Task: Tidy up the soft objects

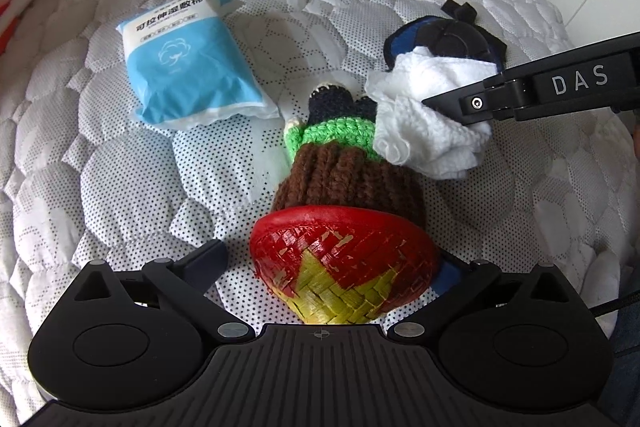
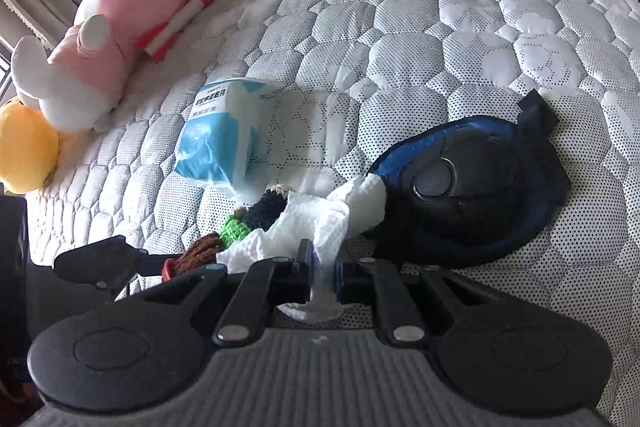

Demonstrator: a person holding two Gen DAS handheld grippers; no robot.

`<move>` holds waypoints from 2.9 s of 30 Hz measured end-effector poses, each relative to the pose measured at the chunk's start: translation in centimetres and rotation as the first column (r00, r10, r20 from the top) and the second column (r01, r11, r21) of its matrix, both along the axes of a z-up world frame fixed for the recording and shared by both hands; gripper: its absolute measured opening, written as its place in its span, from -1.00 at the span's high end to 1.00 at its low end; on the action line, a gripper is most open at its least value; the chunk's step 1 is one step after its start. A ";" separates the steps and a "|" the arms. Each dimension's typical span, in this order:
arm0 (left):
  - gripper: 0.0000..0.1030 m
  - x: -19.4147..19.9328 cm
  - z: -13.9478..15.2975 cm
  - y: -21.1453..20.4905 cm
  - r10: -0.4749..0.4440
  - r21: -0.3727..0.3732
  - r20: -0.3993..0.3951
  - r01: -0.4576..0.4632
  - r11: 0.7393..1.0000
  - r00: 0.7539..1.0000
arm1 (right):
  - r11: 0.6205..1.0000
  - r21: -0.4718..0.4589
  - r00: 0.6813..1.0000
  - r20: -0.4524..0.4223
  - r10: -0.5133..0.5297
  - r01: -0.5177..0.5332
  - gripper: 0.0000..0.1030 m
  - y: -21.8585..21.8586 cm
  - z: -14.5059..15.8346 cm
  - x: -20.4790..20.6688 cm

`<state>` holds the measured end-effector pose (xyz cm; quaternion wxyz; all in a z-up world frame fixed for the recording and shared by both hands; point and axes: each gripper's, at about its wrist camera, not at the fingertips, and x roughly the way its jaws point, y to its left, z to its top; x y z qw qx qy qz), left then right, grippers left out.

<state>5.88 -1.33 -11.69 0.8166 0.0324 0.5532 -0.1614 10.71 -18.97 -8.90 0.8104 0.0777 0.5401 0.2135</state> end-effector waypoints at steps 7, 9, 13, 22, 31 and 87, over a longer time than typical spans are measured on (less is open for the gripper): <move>-1.00 0.0 -0.1 -0.1 -0.003 -0.001 0.007 0.003 1.000 1.000 | 0.999 0.031 1.000 0.011 -0.011 0.011 0.77 -0.3 0.6 -0.1; -1.00 0.0 -0.1 -0.1 -0.004 0.001 0.008 0.004 1.000 1.000 | 0.999 0.046 1.000 0.015 -0.012 0.011 0.77 -0.4 0.8 0.0; -1.00 -0.1 -0.2 -0.1 -0.004 0.001 0.007 0.004 1.000 1.000 | 0.998 0.063 1.000 0.020 -0.006 0.005 0.77 -0.3 0.9 0.0; -1.00 -0.2 0.1 0.3 -0.001 -0.036 0.042 0.003 0.999 0.999 | 0.996 0.090 1.000 0.024 -0.016 0.014 0.77 -0.5 1.2 0.1; -0.42 -0.4 2.4 -1.4 -0.355 0.107 0.353 0.339 0.935 0.866 | 0.987 0.121 0.988 0.100 -0.119 0.107 0.77 -2.6 2.9 0.8; -0.57 1.5 1.0 -0.9 -0.098 -0.041 0.251 0.112 0.993 0.963 | 0.984 0.093 0.983 0.088 -0.163 0.155 0.75 -3.3 2.4 -0.5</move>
